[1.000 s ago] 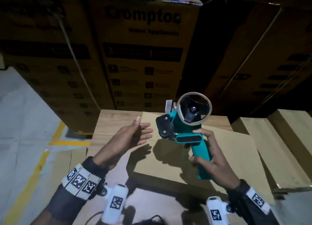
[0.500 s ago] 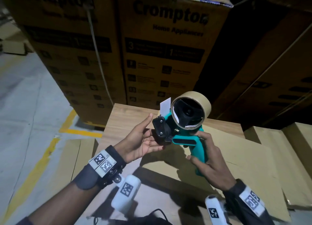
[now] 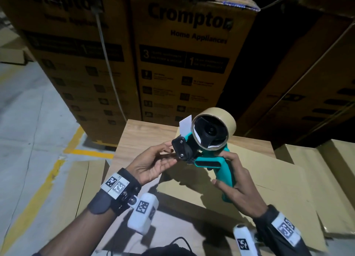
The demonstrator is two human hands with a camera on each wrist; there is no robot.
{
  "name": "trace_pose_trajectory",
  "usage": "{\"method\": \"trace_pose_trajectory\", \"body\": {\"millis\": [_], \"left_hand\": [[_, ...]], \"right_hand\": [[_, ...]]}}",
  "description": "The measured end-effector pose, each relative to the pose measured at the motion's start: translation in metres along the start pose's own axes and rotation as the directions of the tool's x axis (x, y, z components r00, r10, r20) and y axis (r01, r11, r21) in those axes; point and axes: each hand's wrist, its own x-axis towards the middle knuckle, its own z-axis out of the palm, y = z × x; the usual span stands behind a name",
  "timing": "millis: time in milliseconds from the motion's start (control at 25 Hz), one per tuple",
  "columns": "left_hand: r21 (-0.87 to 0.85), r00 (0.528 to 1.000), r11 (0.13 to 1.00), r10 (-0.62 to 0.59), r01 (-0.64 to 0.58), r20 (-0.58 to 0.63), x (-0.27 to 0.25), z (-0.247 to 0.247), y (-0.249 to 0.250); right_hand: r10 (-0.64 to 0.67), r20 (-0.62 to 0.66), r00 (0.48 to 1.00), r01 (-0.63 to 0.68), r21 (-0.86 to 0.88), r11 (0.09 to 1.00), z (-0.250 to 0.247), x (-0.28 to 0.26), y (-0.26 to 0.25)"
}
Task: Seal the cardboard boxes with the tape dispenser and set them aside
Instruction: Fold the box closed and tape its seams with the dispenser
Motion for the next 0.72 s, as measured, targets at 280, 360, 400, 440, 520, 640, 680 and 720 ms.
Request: {"method": "trace_pose_trajectory", "body": {"millis": [280,360,400,440,520,640,680,720], "left_hand": [[0.036,0.999,0.999,0.038,-0.039,0.034,-0.004,-0.002,0.001],[0.054,0.997,0.996,0.071,-0.071,0.001,-0.001,0.002,0.0],[0.047,0.997,0.996,0.08,-0.08,-0.002,0.0,0.003,-0.001],[0.026,0.997,0.997,0.078,-0.078,-0.005,0.001,0.003,-0.002],[0.0,0.997,0.997,0.075,-0.075,-0.018,0.002,0.002,-0.005],[0.096,0.99,0.991,0.105,-0.096,-0.091,0.009,-0.006,-0.005],[0.103,0.987,0.989,0.121,-0.11,-0.109,0.011,-0.01,-0.004],[0.094,0.984,0.989,0.126,-0.114,-0.126,0.012,-0.015,-0.004]], "right_hand": [[0.018,-0.035,0.999,-0.016,0.059,0.998,-0.008,0.006,-0.005],[0.008,-0.019,1.0,-0.007,0.042,0.999,-0.007,0.006,-0.007],[0.008,-0.014,1.0,-0.007,0.036,0.999,-0.006,0.006,-0.008],[0.008,-0.008,1.0,-0.008,0.031,0.999,-0.006,0.007,-0.009],[-0.005,0.005,1.0,0.005,0.016,1.0,-0.006,0.007,-0.009],[-0.032,0.016,0.999,0.032,0.005,0.999,-0.007,0.006,-0.008],[-0.033,0.022,0.999,0.033,-0.001,0.999,-0.008,0.006,-0.007],[-0.025,0.029,0.999,0.025,-0.009,1.0,-0.009,0.006,-0.005]]}}
